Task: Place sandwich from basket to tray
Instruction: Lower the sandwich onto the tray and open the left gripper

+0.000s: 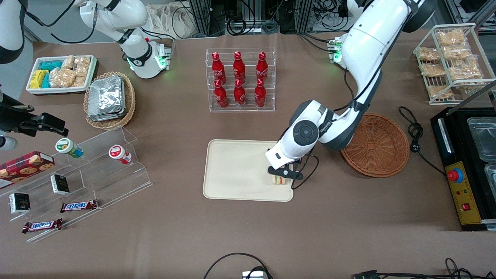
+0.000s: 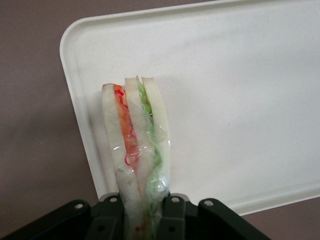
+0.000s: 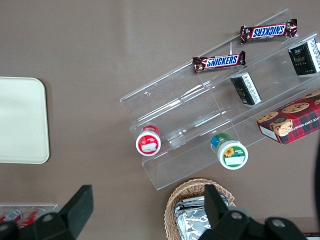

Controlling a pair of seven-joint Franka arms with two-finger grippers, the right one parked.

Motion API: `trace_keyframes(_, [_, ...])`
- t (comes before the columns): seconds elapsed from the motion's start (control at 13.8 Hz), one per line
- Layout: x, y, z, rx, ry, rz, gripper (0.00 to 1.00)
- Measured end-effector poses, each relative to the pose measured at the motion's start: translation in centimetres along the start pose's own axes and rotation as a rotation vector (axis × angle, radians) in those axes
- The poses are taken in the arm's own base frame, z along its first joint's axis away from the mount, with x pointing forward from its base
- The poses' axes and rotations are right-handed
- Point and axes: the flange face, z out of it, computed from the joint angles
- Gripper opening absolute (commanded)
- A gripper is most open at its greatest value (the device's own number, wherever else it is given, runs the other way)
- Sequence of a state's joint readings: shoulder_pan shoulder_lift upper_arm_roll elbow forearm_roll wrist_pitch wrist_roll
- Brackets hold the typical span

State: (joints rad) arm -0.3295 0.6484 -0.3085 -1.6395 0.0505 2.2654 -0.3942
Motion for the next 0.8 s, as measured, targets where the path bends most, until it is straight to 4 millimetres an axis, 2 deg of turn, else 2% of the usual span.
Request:
trace_keyframes(0.29, [-0.1,0.3,1.3,-0.003,-0.006,0.004,0.27])
trace_keyframes(0.51, [-0.4,0.7,2.2,0.004,-0.013,0.004,0.37])
trace_keyframes(0.58, [-0.4,0.9,2.6,0.015,-0.004,0.002,0.45])
trace_keyframes(0.65, [-0.4,1.1,3.0,0.027,0.009,-0.006,0.57])
trace_keyframes(0.8, [-0.4,1.2,3.7,0.041,0.02,-0.018,0.91])
